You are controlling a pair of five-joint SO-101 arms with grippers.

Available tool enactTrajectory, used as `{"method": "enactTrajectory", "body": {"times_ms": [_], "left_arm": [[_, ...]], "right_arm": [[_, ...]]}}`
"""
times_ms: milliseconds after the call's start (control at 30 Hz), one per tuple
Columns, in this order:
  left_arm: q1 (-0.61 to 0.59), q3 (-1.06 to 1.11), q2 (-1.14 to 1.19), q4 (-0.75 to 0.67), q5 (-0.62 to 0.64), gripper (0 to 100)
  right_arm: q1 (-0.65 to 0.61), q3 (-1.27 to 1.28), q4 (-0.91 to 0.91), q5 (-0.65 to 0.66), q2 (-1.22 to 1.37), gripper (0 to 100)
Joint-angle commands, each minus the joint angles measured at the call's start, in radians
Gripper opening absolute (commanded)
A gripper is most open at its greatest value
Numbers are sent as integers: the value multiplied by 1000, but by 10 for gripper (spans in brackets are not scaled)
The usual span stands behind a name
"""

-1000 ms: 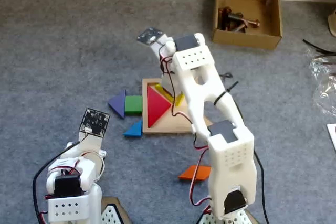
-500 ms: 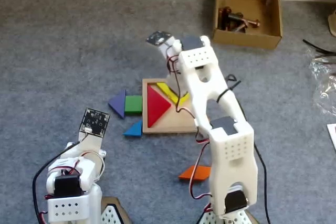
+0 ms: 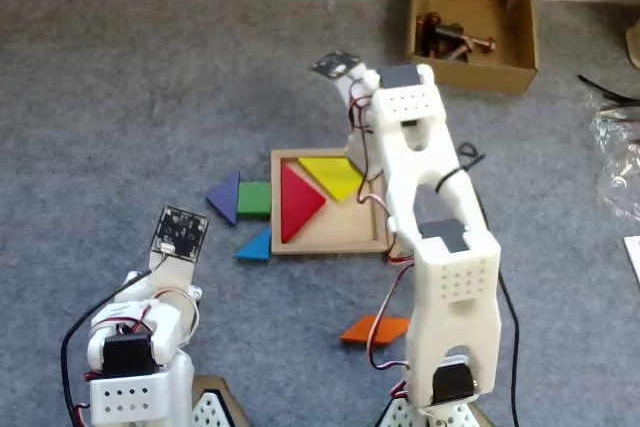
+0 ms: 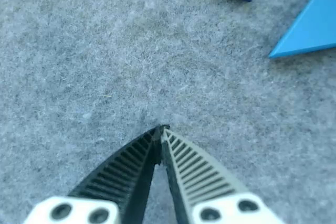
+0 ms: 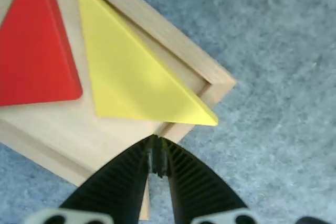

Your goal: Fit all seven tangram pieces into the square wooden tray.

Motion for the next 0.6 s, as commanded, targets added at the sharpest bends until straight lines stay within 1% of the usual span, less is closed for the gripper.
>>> {"method": "enactTrajectory", "body": {"times_ms": [0, 300, 567], "left_arm": [[-13, 21, -7, 6, 8, 14], [-13, 21, -7, 6, 8, 14], [-13, 21, -7, 6, 8, 14]], "right_arm": [[15, -54, -18, 15, 8, 4], [35, -74, -33, 17, 110, 4], [-13, -94, -31, 12, 108, 4]]}}
